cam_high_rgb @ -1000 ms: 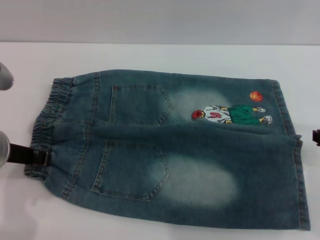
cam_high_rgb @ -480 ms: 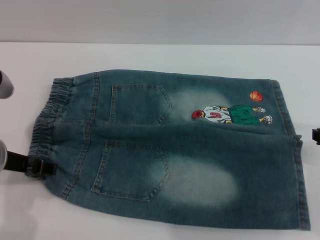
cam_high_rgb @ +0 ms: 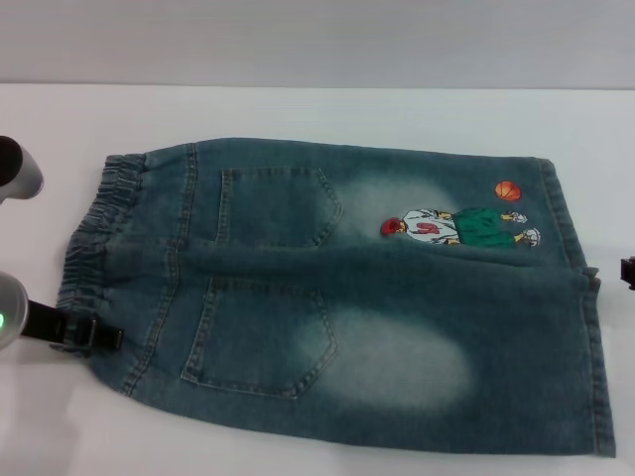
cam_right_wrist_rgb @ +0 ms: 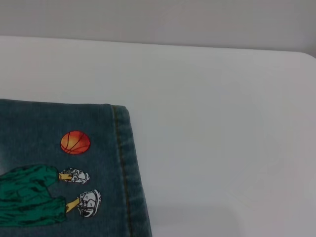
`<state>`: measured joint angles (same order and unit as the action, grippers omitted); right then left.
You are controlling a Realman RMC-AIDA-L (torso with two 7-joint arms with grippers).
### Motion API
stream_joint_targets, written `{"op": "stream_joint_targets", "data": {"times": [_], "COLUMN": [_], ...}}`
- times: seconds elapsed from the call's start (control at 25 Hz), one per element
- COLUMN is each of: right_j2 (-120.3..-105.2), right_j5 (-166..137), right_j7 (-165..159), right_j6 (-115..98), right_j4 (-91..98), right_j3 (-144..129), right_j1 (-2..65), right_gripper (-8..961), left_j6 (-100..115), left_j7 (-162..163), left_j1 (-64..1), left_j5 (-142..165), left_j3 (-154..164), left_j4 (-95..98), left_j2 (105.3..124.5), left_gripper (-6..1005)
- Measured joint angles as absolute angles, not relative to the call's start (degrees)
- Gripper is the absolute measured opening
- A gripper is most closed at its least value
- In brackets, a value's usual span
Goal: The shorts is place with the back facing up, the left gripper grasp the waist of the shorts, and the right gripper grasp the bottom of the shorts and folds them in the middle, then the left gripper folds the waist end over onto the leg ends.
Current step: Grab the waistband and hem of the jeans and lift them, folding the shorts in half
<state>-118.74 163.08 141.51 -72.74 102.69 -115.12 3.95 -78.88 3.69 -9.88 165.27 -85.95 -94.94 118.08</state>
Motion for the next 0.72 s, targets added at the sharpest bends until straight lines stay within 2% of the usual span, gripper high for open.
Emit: {"op": "stream_joint_targets", "data": {"times": [0.72], "right_j2": [-118.74], "right_j5": [163.09], "right_j7": [141.97], "right_j6": [-72.59], "right_j4": [102.34], "right_j3": [-115.14], "right_j1": [4.22], "right_gripper": [541], "left_j6": [-78.97], "left_j7": [4.33], "left_j1": [-10.20], "left_j5": [165.41], "left_j3": [-85.87], "left_j4": [-94.25], "left_j2": [118.03], "left_gripper": [831]}}
